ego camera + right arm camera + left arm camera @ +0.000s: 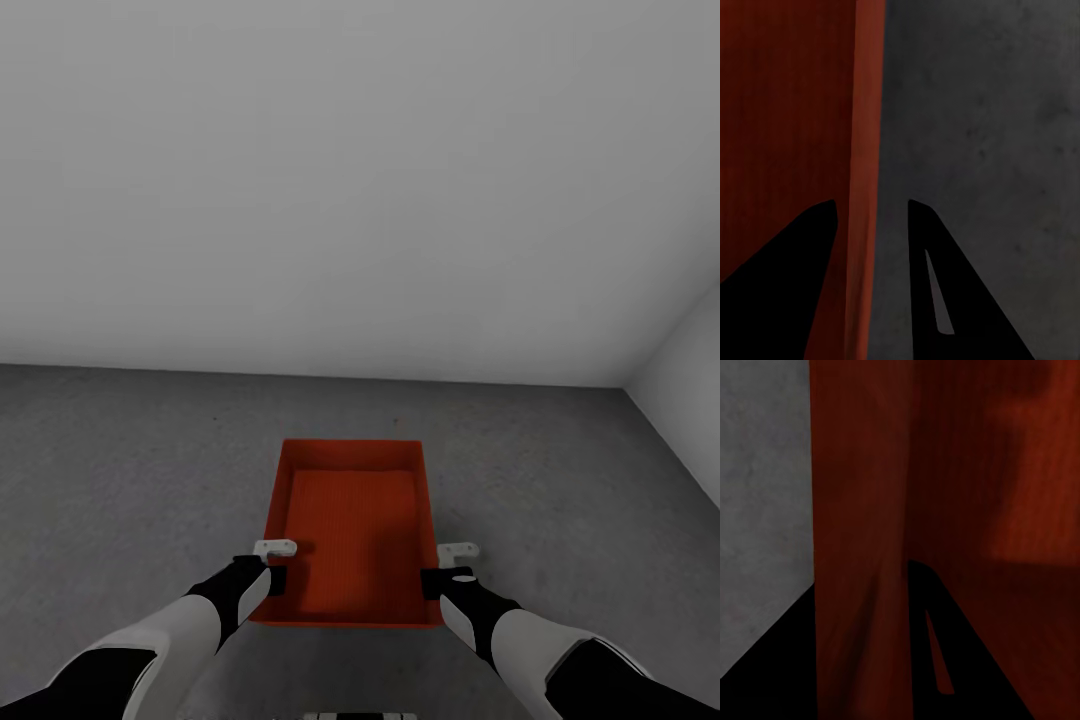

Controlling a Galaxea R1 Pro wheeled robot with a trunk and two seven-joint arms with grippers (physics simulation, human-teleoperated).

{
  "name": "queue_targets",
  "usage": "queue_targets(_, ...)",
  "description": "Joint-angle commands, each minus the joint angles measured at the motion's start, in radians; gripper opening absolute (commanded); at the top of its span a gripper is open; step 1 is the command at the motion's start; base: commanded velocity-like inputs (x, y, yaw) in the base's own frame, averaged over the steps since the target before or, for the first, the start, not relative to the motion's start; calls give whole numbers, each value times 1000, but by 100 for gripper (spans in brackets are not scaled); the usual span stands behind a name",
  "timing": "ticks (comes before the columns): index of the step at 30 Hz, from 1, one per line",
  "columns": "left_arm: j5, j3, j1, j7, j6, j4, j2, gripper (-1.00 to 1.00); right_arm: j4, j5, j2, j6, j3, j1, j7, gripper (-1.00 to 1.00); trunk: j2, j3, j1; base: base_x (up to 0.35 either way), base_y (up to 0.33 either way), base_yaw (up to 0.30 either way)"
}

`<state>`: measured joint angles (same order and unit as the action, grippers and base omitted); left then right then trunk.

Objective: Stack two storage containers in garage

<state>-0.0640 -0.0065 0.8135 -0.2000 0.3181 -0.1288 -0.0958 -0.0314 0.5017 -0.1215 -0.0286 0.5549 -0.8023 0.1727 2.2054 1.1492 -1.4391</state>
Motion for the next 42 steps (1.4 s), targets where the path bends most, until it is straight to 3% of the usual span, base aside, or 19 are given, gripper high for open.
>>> queue_targets(1, 32, 2, 1, -13, 6, -6, 19, -100, 4, 17, 0, -2, 5, 0, 6, -100, 8, 5, -4, 0, 0, 0)
queue_targets(14, 32, 2, 1, -13, 6, -6, 19, -100, 4, 17, 0, -2, 5, 0, 6, -100, 92, 64, -50, 0, 0, 0)
queue_targets(42, 30, 2, 1, -13, 5, -11, 20, -100, 4, 16, 0, -2, 5, 0, 6, -100, 92, 69, -50, 0, 0, 0)
